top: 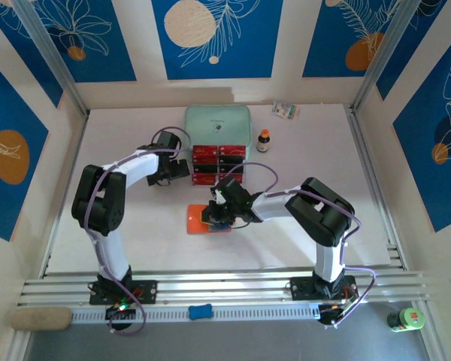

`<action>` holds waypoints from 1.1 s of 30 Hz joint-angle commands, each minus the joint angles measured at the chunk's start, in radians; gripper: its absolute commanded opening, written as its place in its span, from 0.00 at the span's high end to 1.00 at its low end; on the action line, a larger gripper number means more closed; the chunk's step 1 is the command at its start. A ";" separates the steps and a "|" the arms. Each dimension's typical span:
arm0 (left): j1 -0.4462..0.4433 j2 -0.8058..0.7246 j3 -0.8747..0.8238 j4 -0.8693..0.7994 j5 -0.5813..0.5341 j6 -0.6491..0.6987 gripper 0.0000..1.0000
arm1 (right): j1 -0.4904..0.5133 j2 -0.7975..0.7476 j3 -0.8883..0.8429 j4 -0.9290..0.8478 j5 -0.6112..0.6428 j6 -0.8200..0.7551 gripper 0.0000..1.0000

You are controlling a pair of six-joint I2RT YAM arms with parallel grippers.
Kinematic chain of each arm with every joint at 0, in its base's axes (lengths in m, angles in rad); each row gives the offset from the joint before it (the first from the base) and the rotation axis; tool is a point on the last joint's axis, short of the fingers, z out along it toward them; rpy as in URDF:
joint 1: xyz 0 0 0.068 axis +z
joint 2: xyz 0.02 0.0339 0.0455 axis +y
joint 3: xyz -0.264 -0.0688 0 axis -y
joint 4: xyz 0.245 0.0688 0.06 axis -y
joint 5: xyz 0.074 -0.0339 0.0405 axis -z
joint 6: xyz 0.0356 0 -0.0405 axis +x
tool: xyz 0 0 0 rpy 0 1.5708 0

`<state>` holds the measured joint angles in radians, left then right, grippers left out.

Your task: Put the credit cards into the card holder

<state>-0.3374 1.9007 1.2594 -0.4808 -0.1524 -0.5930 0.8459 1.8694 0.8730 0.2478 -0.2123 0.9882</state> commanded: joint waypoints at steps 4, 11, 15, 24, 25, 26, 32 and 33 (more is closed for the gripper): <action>-0.065 0.044 0.074 0.006 0.038 -0.010 0.00 | 0.016 0.037 0.007 -0.031 0.005 -0.002 1.00; -0.142 0.107 0.186 -0.011 0.039 -0.025 0.00 | 0.016 0.045 0.015 -0.031 0.002 -0.002 1.00; -0.156 0.117 0.235 -0.030 0.056 -0.037 0.00 | 0.016 0.044 0.022 -0.037 0.002 -0.006 1.00; -0.155 -0.063 0.118 -0.018 0.107 -0.088 0.00 | 0.015 0.040 0.041 -0.046 -0.012 -0.021 1.00; -0.155 -0.093 0.093 -0.010 0.125 -0.105 0.00 | 0.016 0.038 0.044 -0.048 -0.013 -0.023 1.00; -0.155 -0.124 0.061 0.005 0.146 -0.122 0.00 | 0.016 0.035 0.046 -0.052 -0.013 -0.025 1.00; -0.164 -0.298 -0.146 0.142 0.258 -0.292 0.00 | 0.015 -0.001 0.043 -0.066 -0.004 -0.027 1.00; -0.166 -0.321 -0.179 0.166 0.268 -0.321 0.00 | 0.015 -0.010 0.041 -0.070 0.000 -0.029 1.00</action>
<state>-0.4957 1.6211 1.1542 -0.3862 0.0399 -0.7998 0.8516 1.8828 0.9016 0.2268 -0.2157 0.9794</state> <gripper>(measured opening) 0.998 0.061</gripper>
